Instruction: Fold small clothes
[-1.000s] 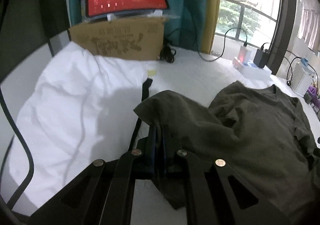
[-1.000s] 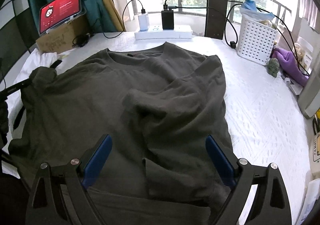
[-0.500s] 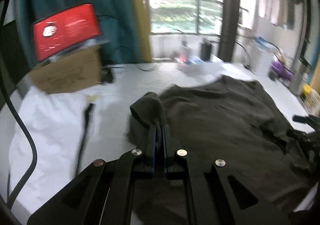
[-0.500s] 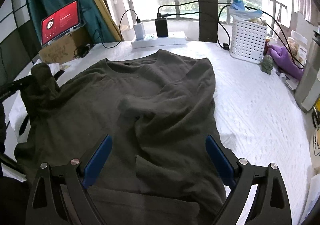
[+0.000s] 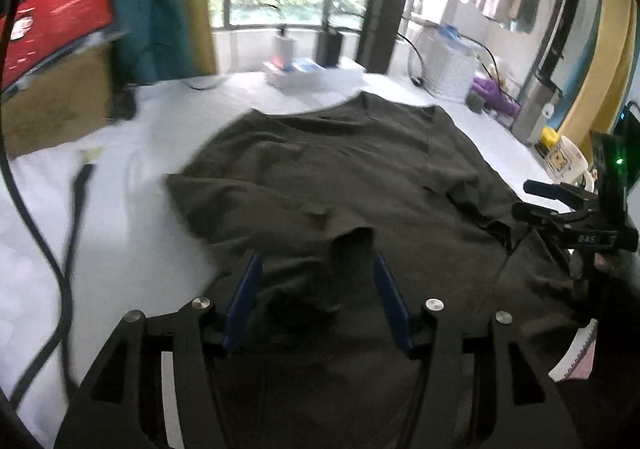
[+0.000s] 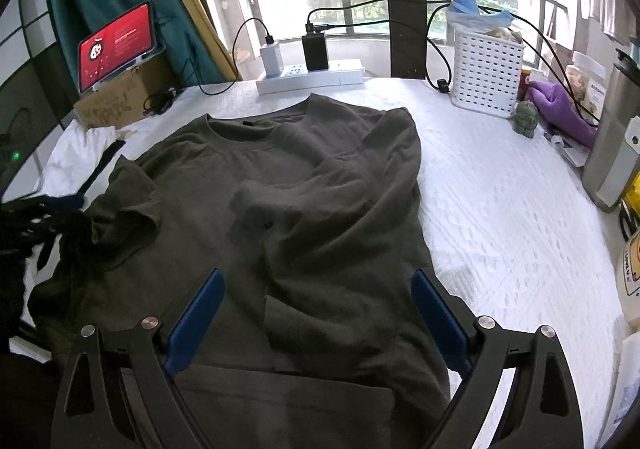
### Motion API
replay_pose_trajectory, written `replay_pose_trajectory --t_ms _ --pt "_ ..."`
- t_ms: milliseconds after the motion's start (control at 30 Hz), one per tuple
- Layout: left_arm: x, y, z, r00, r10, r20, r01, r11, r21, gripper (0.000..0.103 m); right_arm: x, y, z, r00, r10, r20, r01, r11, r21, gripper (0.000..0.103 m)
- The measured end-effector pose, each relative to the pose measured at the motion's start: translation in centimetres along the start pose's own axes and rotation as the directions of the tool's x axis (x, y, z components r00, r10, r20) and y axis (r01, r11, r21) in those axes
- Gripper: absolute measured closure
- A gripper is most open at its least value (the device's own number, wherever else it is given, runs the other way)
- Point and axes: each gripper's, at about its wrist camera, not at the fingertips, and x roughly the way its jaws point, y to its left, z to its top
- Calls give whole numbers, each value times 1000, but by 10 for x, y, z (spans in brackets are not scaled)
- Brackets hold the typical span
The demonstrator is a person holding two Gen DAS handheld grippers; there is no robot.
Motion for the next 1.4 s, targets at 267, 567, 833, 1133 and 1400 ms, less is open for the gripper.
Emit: replay_pose_trajectory --t_ms 267,567,833,1133,1400 --pt "1 39 -25 1000 -1 -10 0 995 -104 35 4 22 5 1000 17 -7 -17 999 -42 8" --pt "23 3 -31 993 -84 -79 88 995 42 35 -3 28 4 1000 -9 -9 8 999 -48 8" --pt "8 -10 -53 971 -148 -190 171 979 109 35 -5 12 1 999 -38 -14 38 999 -21 8" --pt "24 70 7 999 8 -48 -10 999 -38 35 -11 -35 30 994 -99 48 99 995 7 8" --pt "79 91 28 998 36 -51 -40 996 -75 35 20 -73 61 997 -62 47 62 998 13 14"
